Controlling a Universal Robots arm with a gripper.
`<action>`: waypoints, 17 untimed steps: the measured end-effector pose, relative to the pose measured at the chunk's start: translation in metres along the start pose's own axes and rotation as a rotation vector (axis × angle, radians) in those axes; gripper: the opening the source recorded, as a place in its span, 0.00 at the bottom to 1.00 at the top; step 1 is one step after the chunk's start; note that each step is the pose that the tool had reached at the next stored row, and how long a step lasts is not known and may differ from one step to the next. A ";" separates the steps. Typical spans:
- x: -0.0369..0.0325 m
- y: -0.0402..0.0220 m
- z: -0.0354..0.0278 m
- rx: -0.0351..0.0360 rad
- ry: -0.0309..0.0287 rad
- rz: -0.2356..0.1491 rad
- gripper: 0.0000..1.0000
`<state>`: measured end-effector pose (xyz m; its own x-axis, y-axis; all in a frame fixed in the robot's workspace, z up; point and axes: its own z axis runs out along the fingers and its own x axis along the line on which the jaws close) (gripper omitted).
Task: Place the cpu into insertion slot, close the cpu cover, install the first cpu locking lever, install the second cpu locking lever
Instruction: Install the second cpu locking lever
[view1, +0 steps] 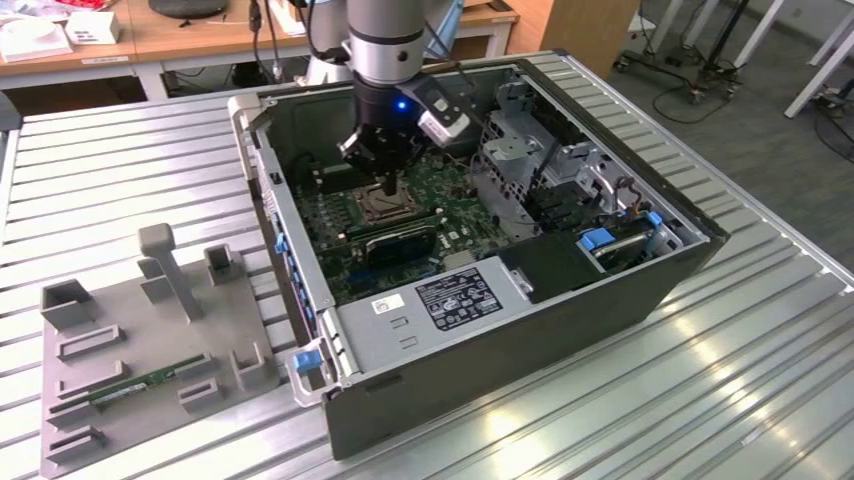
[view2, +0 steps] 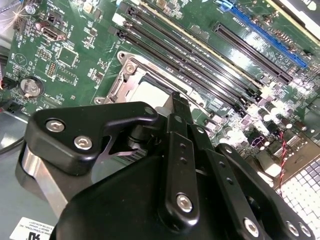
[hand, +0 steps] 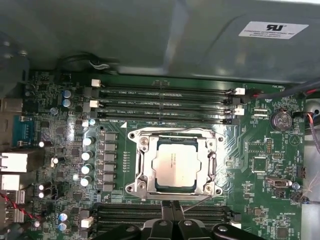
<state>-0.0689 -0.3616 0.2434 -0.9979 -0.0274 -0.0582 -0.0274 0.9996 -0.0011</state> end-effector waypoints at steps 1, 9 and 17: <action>0.0005 0.0000 0.0000 0.0000 -0.0007 0.000 0.11; 0.0039 0.0001 -0.0002 0.0001 -0.0051 0.000 0.11; 0.0074 0.0002 -0.0004 0.0002 -0.0098 0.000 0.11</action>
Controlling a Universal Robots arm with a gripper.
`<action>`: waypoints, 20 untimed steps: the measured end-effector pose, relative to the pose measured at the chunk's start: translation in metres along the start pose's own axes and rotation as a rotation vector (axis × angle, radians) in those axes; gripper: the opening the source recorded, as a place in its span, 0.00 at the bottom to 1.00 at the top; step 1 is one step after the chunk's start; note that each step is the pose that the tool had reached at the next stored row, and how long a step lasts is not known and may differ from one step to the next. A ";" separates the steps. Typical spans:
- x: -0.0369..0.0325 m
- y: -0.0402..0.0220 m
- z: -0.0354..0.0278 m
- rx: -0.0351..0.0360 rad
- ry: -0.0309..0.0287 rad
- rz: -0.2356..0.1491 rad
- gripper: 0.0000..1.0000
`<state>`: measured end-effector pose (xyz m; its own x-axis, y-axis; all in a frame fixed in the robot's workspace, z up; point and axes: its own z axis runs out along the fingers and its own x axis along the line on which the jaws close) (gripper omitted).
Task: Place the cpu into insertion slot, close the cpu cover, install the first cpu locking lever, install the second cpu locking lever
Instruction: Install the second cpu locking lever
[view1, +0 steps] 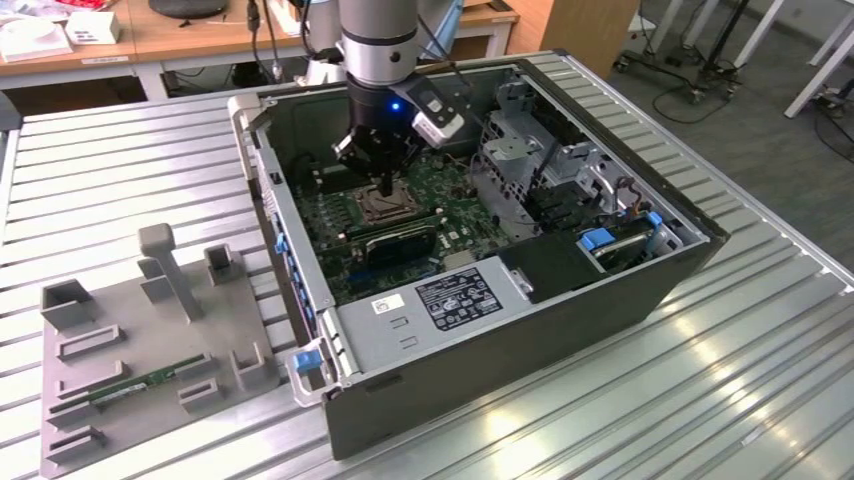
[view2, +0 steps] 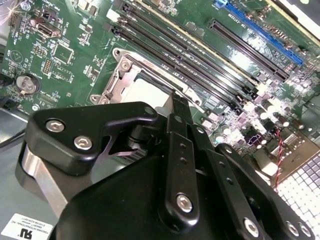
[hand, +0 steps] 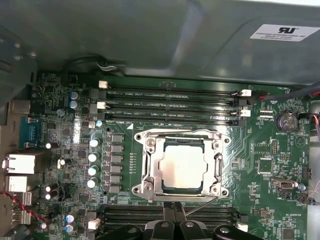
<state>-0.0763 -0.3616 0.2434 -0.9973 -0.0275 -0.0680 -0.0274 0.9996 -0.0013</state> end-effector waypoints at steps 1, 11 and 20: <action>0.0004 0.0000 0.0000 0.0000 -0.0005 0.000 0.11; 0.0049 -0.0025 -0.0002 0.0001 -0.0007 0.000 0.11; 0.0060 -0.0050 -0.0002 0.0001 -0.0007 0.000 0.11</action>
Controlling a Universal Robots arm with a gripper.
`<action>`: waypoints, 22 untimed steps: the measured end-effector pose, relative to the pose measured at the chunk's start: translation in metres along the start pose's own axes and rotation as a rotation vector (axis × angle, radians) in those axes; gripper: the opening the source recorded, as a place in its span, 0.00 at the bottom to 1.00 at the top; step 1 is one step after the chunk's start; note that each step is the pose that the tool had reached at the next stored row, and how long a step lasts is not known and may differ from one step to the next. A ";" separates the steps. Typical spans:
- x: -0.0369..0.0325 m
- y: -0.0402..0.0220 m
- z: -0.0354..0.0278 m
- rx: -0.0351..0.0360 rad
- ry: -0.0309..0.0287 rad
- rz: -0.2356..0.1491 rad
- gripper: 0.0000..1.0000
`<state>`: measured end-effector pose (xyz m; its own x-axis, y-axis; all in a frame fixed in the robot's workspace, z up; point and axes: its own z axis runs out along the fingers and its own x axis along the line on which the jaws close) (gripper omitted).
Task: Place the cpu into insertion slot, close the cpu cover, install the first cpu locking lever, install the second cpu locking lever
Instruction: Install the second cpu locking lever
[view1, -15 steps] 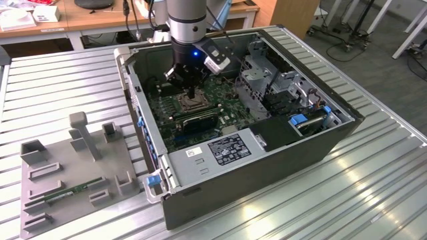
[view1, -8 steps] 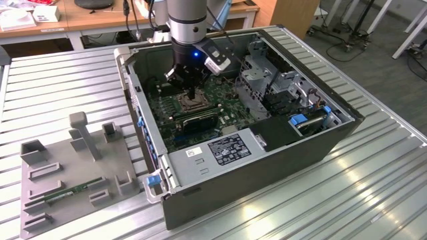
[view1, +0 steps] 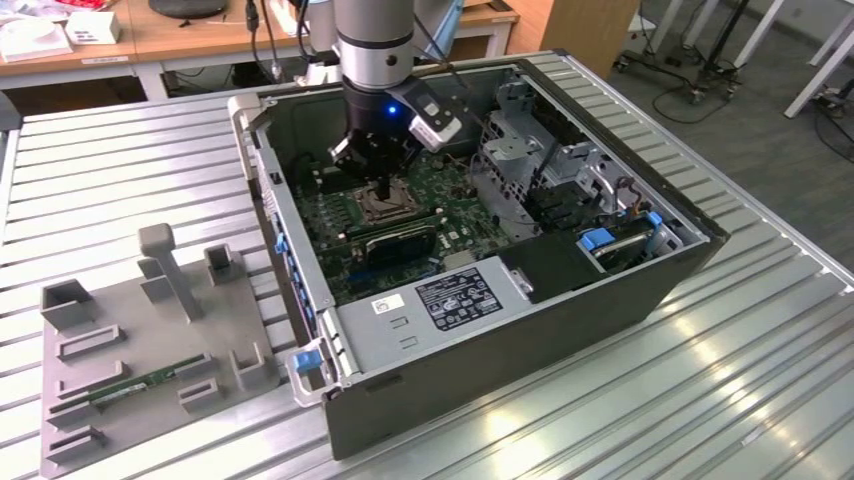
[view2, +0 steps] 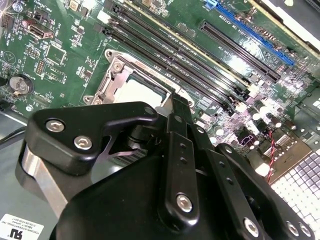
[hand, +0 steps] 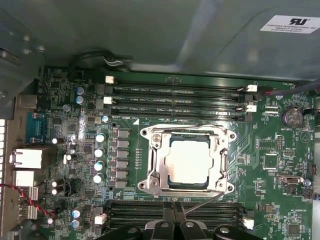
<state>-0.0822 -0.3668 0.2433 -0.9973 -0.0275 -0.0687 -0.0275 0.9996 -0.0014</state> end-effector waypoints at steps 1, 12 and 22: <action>0.0005 0.0000 0.0000 -0.0001 0.0000 0.000 0.11; 0.0025 -0.0017 -0.0002 -0.0001 -0.0007 0.000 0.11; 0.0050 -0.0044 0.0004 -0.0001 -0.0026 0.000 0.11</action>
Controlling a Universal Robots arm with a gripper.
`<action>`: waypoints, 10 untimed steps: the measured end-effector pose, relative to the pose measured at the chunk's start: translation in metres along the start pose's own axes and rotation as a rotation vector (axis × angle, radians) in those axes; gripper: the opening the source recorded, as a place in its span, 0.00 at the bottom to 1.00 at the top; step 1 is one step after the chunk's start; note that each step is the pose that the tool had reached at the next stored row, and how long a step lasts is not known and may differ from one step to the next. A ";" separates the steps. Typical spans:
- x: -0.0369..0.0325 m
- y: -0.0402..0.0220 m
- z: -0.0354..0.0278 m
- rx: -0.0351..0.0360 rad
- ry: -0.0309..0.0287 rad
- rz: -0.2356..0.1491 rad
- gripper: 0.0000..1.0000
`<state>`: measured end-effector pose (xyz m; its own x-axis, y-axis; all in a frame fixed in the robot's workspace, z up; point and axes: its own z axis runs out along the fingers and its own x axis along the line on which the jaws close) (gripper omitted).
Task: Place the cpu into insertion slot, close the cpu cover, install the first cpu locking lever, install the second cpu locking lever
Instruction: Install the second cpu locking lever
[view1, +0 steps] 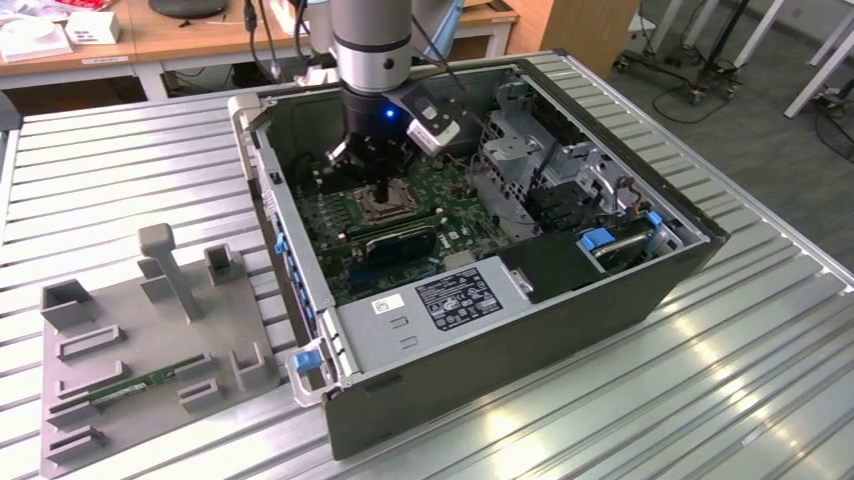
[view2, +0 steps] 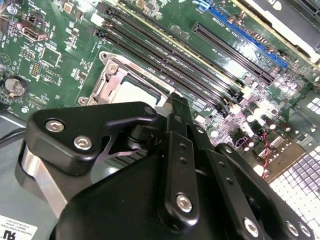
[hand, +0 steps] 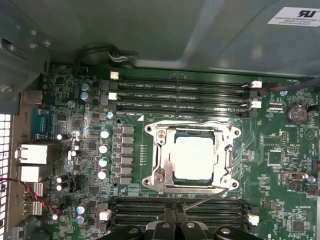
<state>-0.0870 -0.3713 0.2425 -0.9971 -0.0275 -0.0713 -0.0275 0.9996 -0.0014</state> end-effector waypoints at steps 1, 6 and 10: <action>0.0009 0.0000 0.0005 0.0001 -0.0008 0.000 0.11; 0.0033 0.0001 0.0033 0.0001 -0.0025 -0.001 0.11; 0.0061 0.0001 0.0077 0.0001 -0.0031 -0.001 0.11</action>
<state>-0.0926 -0.3714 0.2343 -0.9968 -0.0284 -0.0744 -0.0284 0.9996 -0.0016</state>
